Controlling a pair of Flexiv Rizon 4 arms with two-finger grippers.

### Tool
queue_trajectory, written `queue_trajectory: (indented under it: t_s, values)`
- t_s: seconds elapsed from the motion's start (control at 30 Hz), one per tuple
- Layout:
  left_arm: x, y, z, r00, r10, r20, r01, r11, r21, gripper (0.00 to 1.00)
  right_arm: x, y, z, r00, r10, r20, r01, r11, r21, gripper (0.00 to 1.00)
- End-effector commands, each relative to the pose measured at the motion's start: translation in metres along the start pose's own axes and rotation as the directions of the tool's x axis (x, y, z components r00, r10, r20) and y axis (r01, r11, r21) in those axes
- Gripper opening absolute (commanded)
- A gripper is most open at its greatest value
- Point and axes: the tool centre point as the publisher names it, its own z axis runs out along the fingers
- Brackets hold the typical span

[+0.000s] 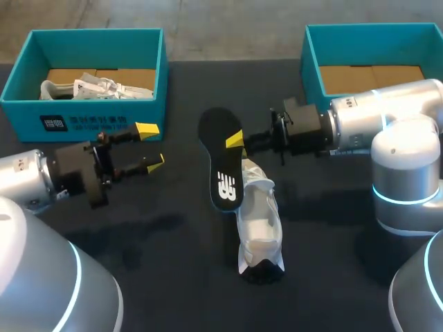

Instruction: Take the shoe out of the shoebox, open the shoe tongue, remove and reinsert the insole, then place the shoe into the shoebox

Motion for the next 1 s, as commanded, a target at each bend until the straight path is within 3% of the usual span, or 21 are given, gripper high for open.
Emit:
queue_trajectory:
  t_s: [0.03,0.13,0.33,0.63,1.0]
  values:
    - [0.001,-0.001,0.0,1.0,0.001,0.0,-0.001,1.0,-0.002,1.0,0.0,0.0,0.002,1.0,0.0,0.001,0.0,1.0,-0.003,0.0]
    - [0.001,-0.001,0.0,1.0,0.001,0.0,-0.001,1.0,-0.002,1.0,0.0,0.0,0.002,1.0,0.0,0.001,0.0,1.0,-0.003,0.0]
    - [0.006,0.011,0.018,1.0,-0.016,0.025,0.015,0.998,0.054,1.0,0.0,0.0,0.002,1.0,0.0,0.001,0.0,1.0,-0.003,0.0]
    - [0.015,0.027,0.042,0.998,-0.044,0.038,0.041,0.996,0.074,1.0,0.0,0.0,0.002,1.0,0.0,0.001,0.0,1.0,-0.003,0.0]
    - [0.018,0.023,0.073,0.998,-0.037,0.049,0.03,0.989,0.148,1.0,0.0,0.0,0.002,1.0,0.0,0.001,0.0,1.0,-0.003,0.0]
